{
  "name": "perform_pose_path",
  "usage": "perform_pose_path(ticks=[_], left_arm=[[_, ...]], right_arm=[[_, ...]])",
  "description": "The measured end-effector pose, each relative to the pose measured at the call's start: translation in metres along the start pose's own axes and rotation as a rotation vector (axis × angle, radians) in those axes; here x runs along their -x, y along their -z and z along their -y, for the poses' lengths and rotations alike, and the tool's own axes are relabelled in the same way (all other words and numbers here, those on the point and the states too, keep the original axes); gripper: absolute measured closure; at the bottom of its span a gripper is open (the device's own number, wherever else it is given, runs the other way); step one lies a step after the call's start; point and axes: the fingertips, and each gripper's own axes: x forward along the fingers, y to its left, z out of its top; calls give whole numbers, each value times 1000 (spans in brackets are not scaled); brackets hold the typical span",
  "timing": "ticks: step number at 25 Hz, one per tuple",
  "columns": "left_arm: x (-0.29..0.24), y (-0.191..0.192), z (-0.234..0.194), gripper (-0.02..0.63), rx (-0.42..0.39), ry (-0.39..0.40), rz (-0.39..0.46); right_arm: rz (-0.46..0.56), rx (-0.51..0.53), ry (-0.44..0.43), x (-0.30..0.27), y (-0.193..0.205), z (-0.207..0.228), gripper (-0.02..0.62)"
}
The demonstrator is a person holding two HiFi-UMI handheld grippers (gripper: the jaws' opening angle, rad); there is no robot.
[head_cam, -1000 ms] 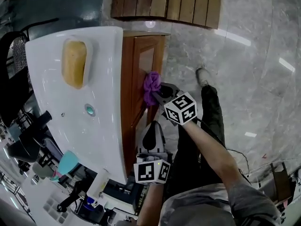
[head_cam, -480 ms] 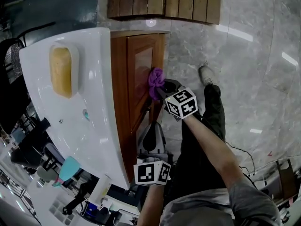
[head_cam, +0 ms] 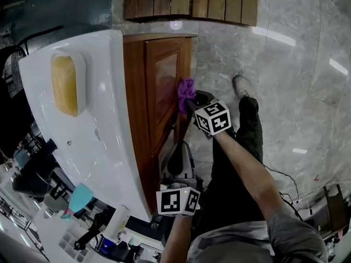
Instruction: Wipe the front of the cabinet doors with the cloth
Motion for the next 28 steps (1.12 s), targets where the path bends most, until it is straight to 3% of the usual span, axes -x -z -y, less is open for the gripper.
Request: perform_pose_path(ticks=[4,10,17,28], left_arm=[[-1,-2,-1,598,2,-3,5],[1,-10,-2,598,0,-6,20],[9,-22,4,598,-3,-3,42],[23,-50,24,598,18,-17,90]], right_arm=[[-75,5,50,-2,19,15,517],[-38,-27,45,25,17,18,517],[80,-22,3,74,-24,7,517],[192,66,-104,146,-83,-46,517]])
